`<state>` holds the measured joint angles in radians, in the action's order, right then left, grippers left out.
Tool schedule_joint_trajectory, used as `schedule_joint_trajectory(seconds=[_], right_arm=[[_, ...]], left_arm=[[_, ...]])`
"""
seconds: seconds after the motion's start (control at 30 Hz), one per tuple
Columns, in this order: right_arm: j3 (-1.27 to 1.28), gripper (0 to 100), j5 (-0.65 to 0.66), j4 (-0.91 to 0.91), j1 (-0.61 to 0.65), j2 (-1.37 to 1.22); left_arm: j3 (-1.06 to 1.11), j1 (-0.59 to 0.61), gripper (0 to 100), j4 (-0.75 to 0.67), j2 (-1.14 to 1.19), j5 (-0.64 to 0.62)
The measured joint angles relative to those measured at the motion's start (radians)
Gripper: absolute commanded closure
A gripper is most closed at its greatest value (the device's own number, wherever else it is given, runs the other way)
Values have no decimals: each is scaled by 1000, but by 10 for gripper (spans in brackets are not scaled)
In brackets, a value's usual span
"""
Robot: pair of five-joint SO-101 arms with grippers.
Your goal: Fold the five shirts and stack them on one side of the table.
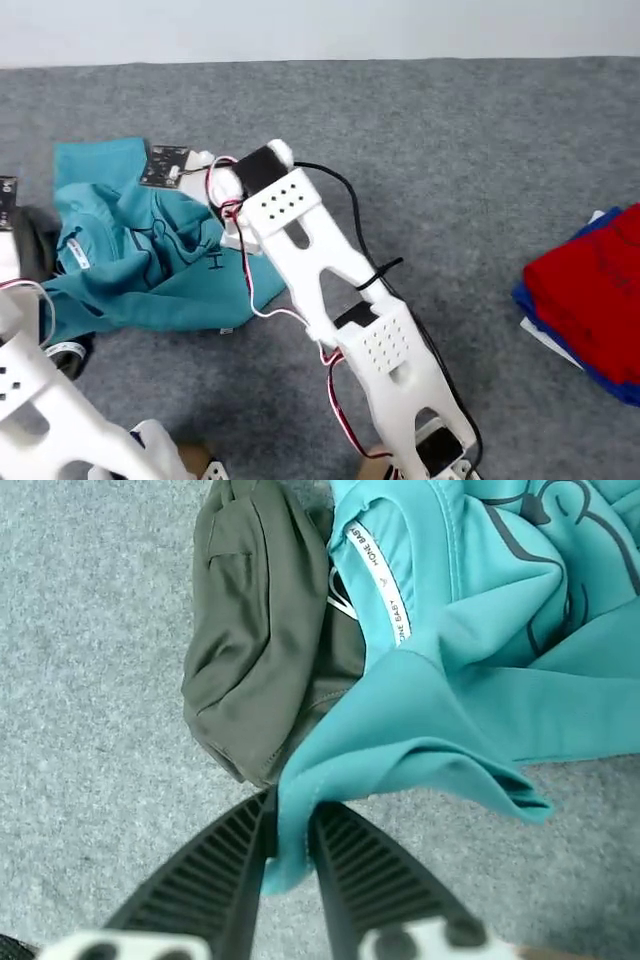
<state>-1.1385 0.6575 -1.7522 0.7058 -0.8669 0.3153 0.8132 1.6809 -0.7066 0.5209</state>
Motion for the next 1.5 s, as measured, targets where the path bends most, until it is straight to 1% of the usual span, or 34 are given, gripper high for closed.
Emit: schedule_joint_trajectory(seconds=[0.07, 0.13, 0.23, 0.37, 0.57, 0.73, 0.83, 1.13, 1.2, 1.37, 1.5], right_arm=[[46, 876, -9, -2, -15, 0], [97, 828, -58, -2, -20, 0], [183, 794, -115, -2, -18, 0], [311, 790, -127, -2, 6, 60], [466, 790, -104, -2, 107, 100], [488, 790, -98, -2, 143, 100], [491, 790, -66, 15, 161, 100], [489, 794, -2, 216, 166, 14], [462, 810, -2, 245, 153, 0], [345, 983, 6, 273, 114, -44], [264, 988, 52, 256, 68, -54]], left_arm=[[0, 0, 997, -3, 0, 0], [0, 0, 997, -6, 0, 0], [0, 0, 997, -8, 0, 2], [3, 0, 997, -14, 0, 2], [3, 0, 997, -34, 0, 2], [3, 0, 997, -37, 0, 2], [3, 0, 997, -37, 0, 2], [3, 0, 997, -37, 0, 2], [3, 0, 997, -37, 0, 2], [3, 0, 997, -37, 0, 2], [3, 0, 997, -37, 0, 2]])
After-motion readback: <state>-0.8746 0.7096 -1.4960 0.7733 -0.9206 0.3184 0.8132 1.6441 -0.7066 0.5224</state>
